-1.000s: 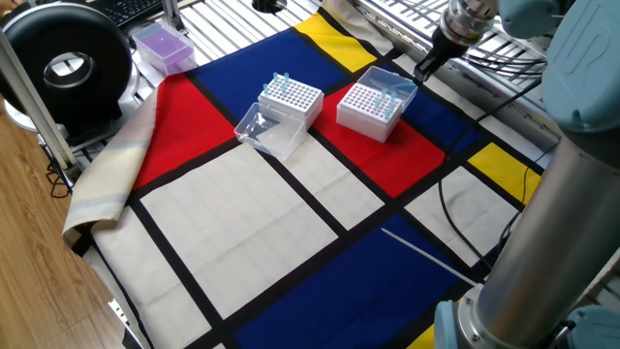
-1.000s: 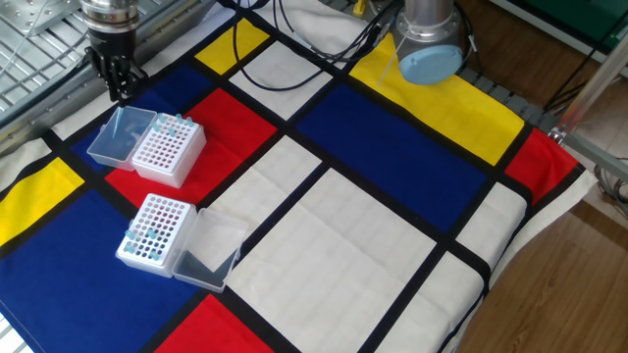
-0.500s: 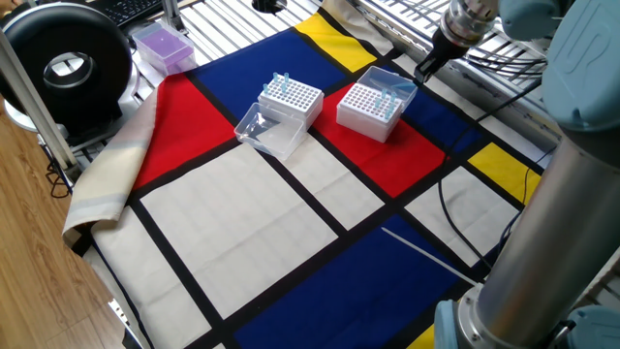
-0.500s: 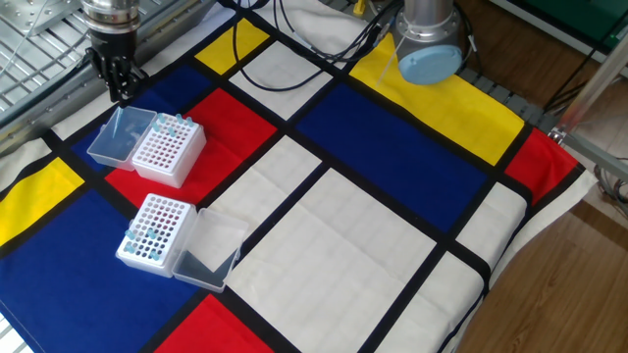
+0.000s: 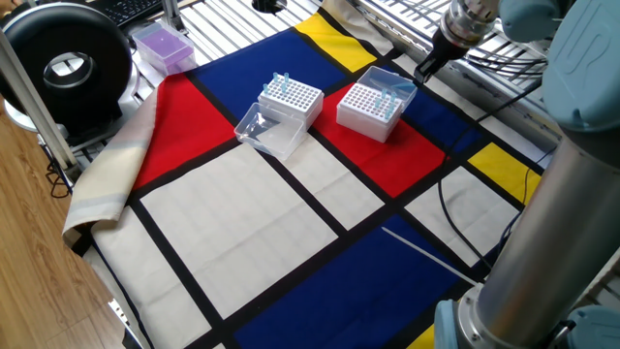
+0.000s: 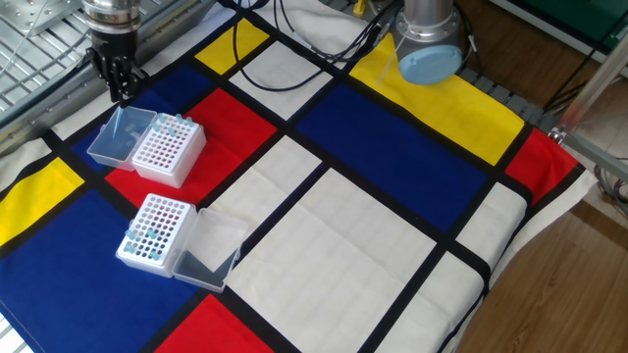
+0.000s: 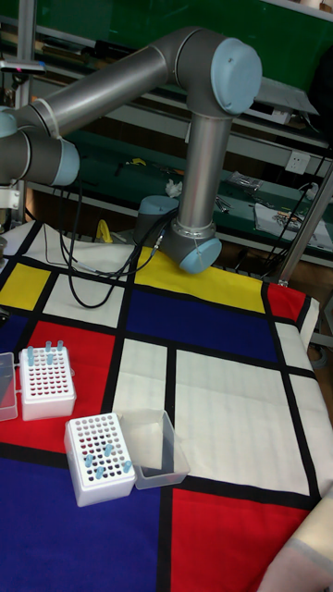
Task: Transfer all medium pipette tips from one holder to another
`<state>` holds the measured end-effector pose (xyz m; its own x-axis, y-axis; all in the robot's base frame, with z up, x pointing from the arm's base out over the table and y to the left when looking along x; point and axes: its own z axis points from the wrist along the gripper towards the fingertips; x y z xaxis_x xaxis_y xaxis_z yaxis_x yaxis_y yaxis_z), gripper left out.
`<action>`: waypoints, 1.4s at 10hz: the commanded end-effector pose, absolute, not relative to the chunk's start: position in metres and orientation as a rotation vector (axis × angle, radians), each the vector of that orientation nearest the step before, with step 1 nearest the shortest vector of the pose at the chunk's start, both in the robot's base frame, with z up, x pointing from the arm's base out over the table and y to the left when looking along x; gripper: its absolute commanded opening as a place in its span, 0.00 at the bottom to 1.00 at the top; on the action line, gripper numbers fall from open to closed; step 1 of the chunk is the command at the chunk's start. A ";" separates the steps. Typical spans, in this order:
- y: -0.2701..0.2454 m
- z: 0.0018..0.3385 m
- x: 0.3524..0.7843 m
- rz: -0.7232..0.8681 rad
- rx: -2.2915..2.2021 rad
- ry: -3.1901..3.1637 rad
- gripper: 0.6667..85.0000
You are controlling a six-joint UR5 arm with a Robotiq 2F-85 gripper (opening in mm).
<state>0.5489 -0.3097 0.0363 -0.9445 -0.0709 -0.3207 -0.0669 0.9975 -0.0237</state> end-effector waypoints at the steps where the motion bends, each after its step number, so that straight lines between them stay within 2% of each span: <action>1: -0.310 0.038 0.550 -0.011 -0.086 2.804 0.30; 14: -0.308 0.039 0.554 0.009 -0.084 2.776 0.30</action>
<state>0.5519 -0.3077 0.0369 -0.9369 -0.0670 -0.3432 -0.0662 0.9977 -0.0140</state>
